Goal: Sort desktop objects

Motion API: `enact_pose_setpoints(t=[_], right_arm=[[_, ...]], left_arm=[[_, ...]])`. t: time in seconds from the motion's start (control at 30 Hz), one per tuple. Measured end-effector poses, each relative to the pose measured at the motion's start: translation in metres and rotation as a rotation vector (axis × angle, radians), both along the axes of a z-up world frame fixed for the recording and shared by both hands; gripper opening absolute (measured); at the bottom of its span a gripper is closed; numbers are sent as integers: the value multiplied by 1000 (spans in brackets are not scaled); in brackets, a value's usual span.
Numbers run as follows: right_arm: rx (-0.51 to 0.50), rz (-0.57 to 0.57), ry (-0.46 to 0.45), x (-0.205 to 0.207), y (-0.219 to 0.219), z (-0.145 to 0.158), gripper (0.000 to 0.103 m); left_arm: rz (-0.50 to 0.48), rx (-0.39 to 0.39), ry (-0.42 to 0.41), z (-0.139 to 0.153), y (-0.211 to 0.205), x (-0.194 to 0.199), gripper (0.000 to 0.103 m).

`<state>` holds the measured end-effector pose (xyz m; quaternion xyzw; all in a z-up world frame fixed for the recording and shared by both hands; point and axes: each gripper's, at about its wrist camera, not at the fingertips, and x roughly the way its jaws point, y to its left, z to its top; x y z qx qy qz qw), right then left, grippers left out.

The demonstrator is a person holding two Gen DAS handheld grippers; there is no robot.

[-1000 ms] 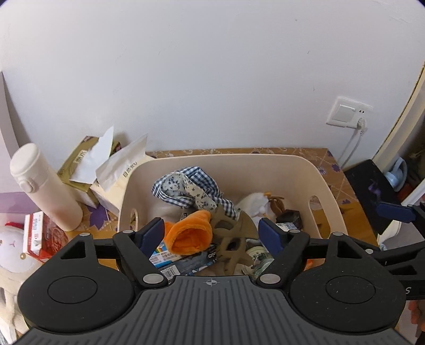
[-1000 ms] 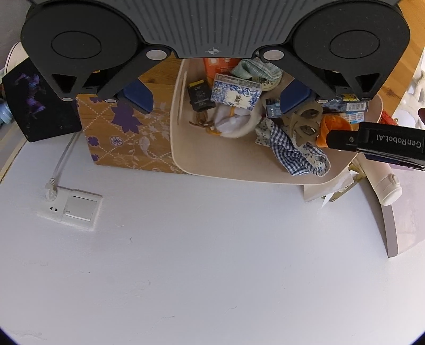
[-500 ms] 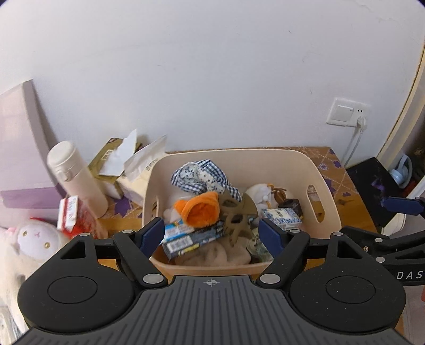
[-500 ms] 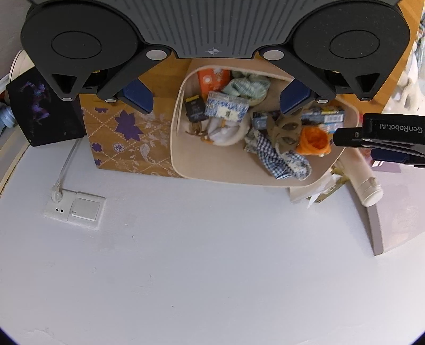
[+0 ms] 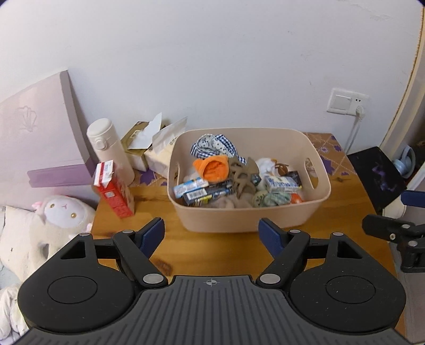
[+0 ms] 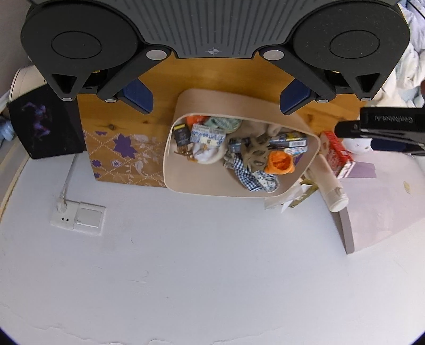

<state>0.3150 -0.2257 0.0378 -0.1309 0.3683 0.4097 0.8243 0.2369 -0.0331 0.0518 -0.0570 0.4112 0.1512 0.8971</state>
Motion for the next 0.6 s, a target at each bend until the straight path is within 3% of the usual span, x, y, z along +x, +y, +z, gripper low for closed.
enact_pose_setpoints(t=[0.6], right_arm=[[19, -10, 2, -75, -69, 23, 103]], left_arm=[[16, -37, -34, 34, -35, -89, 79]])
